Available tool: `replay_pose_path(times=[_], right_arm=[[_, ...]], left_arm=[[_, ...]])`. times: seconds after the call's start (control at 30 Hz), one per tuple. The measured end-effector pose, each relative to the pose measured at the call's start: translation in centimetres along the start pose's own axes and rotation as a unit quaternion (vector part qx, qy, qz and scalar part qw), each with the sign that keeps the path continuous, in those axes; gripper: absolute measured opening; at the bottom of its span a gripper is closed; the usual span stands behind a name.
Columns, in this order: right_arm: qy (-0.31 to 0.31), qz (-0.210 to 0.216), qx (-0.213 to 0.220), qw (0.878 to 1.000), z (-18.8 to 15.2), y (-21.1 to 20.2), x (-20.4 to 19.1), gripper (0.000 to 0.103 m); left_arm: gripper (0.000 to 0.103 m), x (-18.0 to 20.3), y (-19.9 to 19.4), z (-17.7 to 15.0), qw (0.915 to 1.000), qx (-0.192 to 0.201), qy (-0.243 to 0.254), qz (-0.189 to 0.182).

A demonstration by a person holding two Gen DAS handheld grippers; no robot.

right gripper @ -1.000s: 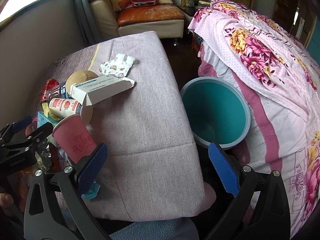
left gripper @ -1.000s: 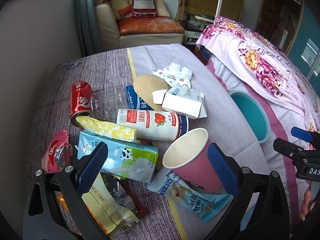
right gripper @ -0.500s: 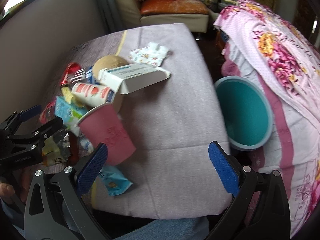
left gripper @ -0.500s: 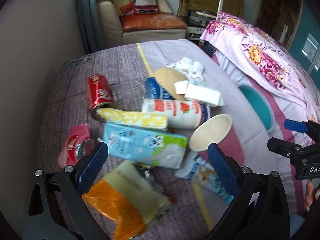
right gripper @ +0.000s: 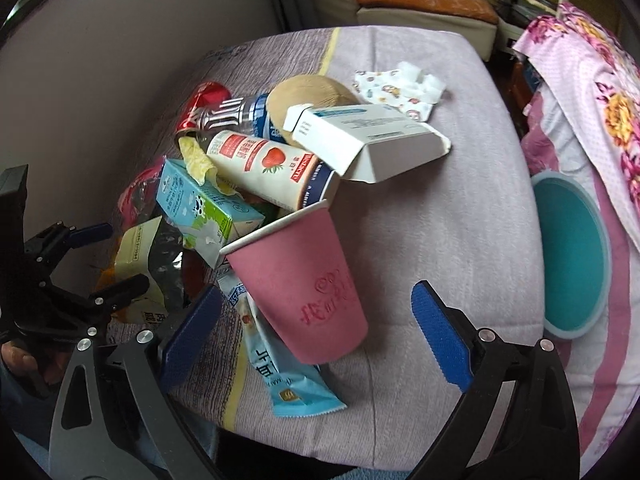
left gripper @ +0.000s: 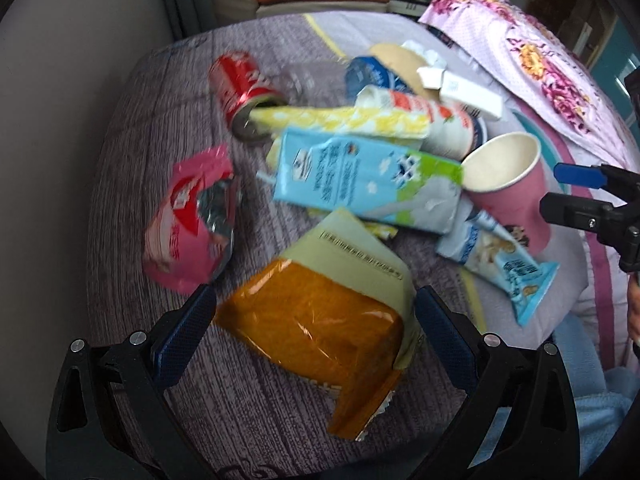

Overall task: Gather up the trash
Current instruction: 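Grasp the pink paper cup with the right tool while the left tool grasps the orange snack bag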

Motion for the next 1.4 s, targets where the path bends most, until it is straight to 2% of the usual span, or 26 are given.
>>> replay_pose_path(times=[0.1,0.17,0.2,0.4,0.47,0.53,0.57,0.6,0.67,0.8,0.87,0.93,1.0,1.07,1.17,1.23,1.3,1.33,1.37,1.4], right_arm=[[-0.005,0.003,-0.008,1.0,0.1,0.7,0.0,0.089],[-0.008,0.009,-0.016,1.0,0.2,1.5,-0.1,0.076],[-0.009,0.015,-0.021,1.0,0.2,1.9,-0.2,0.066],[-0.006,0.025,-0.007,1.0,-0.2,1.7,-0.2,0.064],[0.002,0.031,-0.003,1.0,-0.3,1.4,0.1,0.064],[0.01,0.036,-0.001,0.999,-0.4,1.1,0.5,0.064],[0.015,0.038,0.002,0.999,-0.6,0.8,0.8,0.064],[0.02,0.039,0.005,0.999,-0.7,0.6,1.1,0.064],[0.031,0.043,0.012,0.999,-0.8,0.1,1.6,0.064],[0.043,0.048,0.022,0.998,-1.0,-0.3,2.3,0.064],[0.047,0.051,0.022,0.997,-1.2,-0.4,2.6,0.064],[0.05,0.051,0.023,0.997,-1.2,-0.4,2.9,0.064],[0.054,0.052,0.023,0.997,-1.3,-0.4,3.1,0.064],[0.057,0.055,0.022,0.997,-1.3,-0.3,3.2,0.064],[0.06,0.057,0.019,0.996,-1.3,0.0,3.3,0.064],[0.061,0.058,0.017,0.996,-1.3,0.1,3.3,0.064],[0.061,0.059,0.018,0.996,-1.4,0.1,3.2,0.064],[0.06,0.059,0.019,0.996,-1.4,0.1,3.2,0.064],[0.059,0.058,0.019,0.996,-1.4,0.0,3.1,0.064],[0.058,0.058,0.02,0.996,-1.4,-0.1,3.0,0.064]], left_arm=[[0.1,-0.9,0.8,-0.8,0.9997,-0.008,-0.023,0.009],[0.1,-1.4,0.9,-1.2,0.9992,-0.01,-0.037,0.007],[0.1,-1.7,1.0,-1.3,0.9989,-0.01,-0.046,0.006],[0.099,-3.1,0.5,-2.0,0.9955,-0.002,-0.093,-0.017],[0.09,-3.3,0.1,-2.5,0.9953,0.005,-0.095,-0.017],[0.085,-3.2,-0.6,-2.4,0.9949,0.016,-0.099,-0.014],[0.068,-3.2,-1.0,-2.6,0.9946,0.022,-0.101,-0.011],[0.035,-3.3,-1.3,-2.5,0.9943,0.022,-0.104,-0.012],[0.035,-3.8,-1.8,-2.2,0.9929,0.022,-0.116,-0.012],[0.034,-3.8,-1.7,-2.1,0.9941,0.017,-0.107,0.001],[0.038,-3.8,-1.6,-2.2,0.9939,0.017,-0.109,0.006],[0.045,-4.0,-1.5,-2.4,0.9929,0.019,-0.116,0.018],[0.071,-4.6,-1.5,-2.6,0.9918,0.016,-0.122,0.036],[0.084,-5.1,-1.7,-3.0,0.9897,0.021,-0.127,0.062],[0.085,-6.3,-1.5,-3.7,0.987,0.017,-0.143,0.071],[0.092,-7.1,-1.1,-4.2,0.9853,0.007,-0.156,0.07],[0.093,-7.5,-0.7,-4.8,0.9837,-0.006,-0.167,0.066],[0.092,-7.7,-0.4,-5.2,0.9834,-0.014,-0.174,0.052],[0.084,-7.8,-0.2,-5.4,0.9828,-0.017,-0.18,0.038],[0.069,-7.7,-0.2,-5.7,0.983,-0.013,-0.18,0.033]])
Point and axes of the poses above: each gripper's, at about its wrist camera, not at the fingertips, and y roughly the way its jaws point, x to its right, z to its top, the point moved 2 cm from there along y, roughly the way its jaws point, and after that the axes turned 5 degrees about -y, right-handed, at the moved point
